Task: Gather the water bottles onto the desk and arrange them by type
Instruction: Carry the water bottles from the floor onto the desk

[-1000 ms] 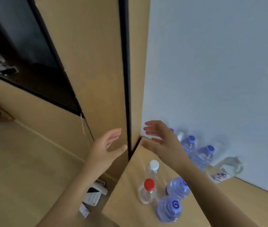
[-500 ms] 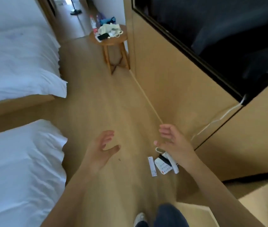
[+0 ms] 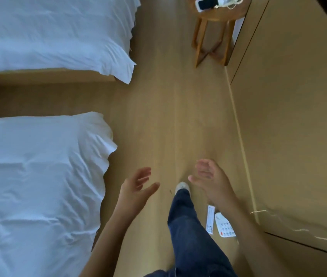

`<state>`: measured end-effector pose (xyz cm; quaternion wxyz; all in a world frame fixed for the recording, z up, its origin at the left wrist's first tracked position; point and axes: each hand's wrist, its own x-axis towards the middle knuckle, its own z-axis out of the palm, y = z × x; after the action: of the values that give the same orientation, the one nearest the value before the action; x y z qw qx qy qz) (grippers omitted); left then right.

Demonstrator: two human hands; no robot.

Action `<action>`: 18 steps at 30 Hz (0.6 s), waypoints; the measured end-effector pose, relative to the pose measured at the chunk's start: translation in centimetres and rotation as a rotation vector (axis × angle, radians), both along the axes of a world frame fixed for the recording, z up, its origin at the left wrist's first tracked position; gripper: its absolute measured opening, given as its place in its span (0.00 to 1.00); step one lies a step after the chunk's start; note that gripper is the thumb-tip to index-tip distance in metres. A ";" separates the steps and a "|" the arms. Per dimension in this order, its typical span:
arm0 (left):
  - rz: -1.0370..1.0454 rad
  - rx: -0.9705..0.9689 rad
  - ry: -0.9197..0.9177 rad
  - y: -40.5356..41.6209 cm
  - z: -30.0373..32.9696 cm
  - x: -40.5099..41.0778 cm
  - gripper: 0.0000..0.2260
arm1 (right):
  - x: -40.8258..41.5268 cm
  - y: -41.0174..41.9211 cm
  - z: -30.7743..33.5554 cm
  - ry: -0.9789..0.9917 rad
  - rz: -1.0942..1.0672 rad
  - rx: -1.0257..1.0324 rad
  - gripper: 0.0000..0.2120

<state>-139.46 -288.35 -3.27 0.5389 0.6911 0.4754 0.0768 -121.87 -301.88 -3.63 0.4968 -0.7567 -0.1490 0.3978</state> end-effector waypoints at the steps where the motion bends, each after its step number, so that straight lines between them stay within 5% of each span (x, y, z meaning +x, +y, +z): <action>1: 0.004 0.005 0.007 1.6 0.0 2.1 0.19 | 2.0 1.6 -0.2 0.003 0.001 0.000 0.21; 18: -0.048 -0.070 0.005 23.9 -0.1 28.8 0.15 | 26.7 22.8 -0.1 -0.001 -0.009 -0.090 0.18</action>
<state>-110.67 -264.49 -3.41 0.5633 0.6833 0.4624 0.0453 -95.18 -279.09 -3.73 0.4640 -0.7792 -0.1278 0.4015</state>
